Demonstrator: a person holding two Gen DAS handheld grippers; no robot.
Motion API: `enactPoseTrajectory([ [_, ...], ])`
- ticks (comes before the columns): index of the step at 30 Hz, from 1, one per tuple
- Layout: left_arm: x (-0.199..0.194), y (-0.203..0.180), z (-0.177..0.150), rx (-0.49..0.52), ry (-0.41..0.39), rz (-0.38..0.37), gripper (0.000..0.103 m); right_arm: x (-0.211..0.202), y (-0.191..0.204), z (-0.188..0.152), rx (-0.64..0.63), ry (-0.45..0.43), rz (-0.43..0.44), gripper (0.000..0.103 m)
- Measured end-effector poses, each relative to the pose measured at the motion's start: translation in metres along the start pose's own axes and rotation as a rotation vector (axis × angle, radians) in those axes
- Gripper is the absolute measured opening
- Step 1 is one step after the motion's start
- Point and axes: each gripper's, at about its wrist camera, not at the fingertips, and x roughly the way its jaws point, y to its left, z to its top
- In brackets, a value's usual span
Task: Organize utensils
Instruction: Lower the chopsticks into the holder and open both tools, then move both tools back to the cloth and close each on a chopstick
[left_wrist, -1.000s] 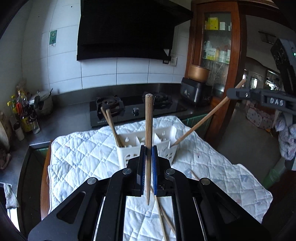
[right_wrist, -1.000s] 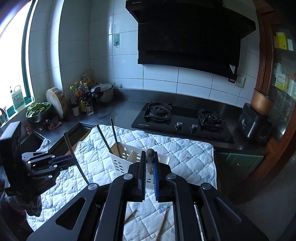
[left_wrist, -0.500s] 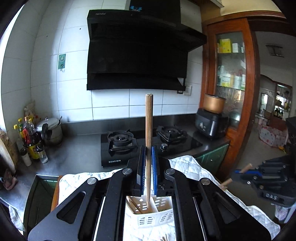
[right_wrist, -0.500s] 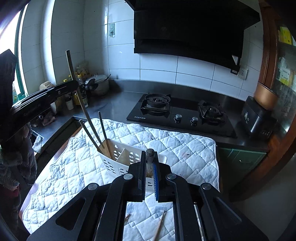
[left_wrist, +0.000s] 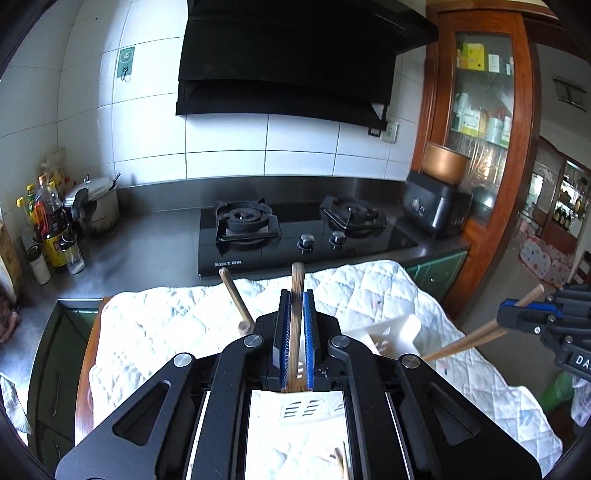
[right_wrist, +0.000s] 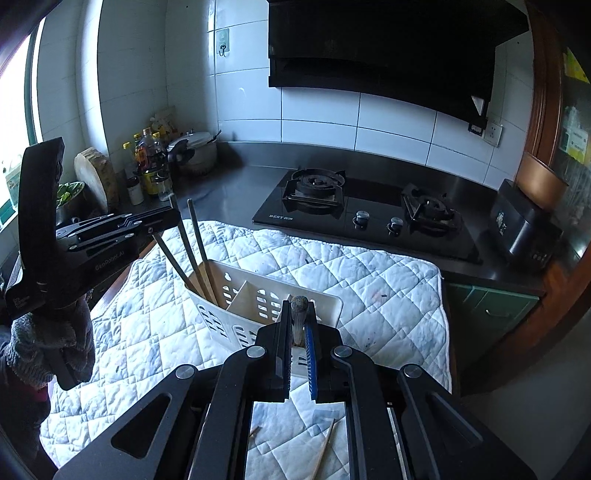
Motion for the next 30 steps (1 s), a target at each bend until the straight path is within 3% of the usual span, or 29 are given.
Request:
enactPoseTrajectory([
  [5, -0.009, -0.001, -0.003, 0.014, -0.006, -0.008, 0.009, 0.0, 0.004, -0.001, -0.005, -0.009, -0.011, 0.007],
  [9, -0.031, -0.003, -0.004, 0.018, -0.027, -0.017, 0.01, -0.014, 0.006, -0.003, -0.003, -0.045, -0.026, 0.021],
  [18, -0.091, -0.008, -0.037, 0.009, -0.048, -0.052, 0.01, -0.064, 0.013, -0.042, -0.005, -0.117, -0.033, 0.033],
  [19, -0.097, -0.009, -0.044, 0.007, -0.047, -0.055, 0.012, -0.068, 0.015, -0.05, -0.007, -0.119, -0.033, 0.035],
  [21, -0.11, -0.009, -0.061, -0.002, -0.05, -0.048, 0.042, -0.074, 0.018, -0.068, -0.016, -0.123, -0.038, 0.041],
  [25, -0.129, -0.005, -0.091, -0.027, -0.041, -0.053, 0.043, -0.079, 0.024, -0.108, -0.036, -0.124, -0.067, 0.042],
  [30, -0.143, 0.003, -0.129, -0.079, -0.016, -0.046, 0.047, -0.066, 0.022, -0.163, 0.008, -0.065, -0.06, 0.043],
])
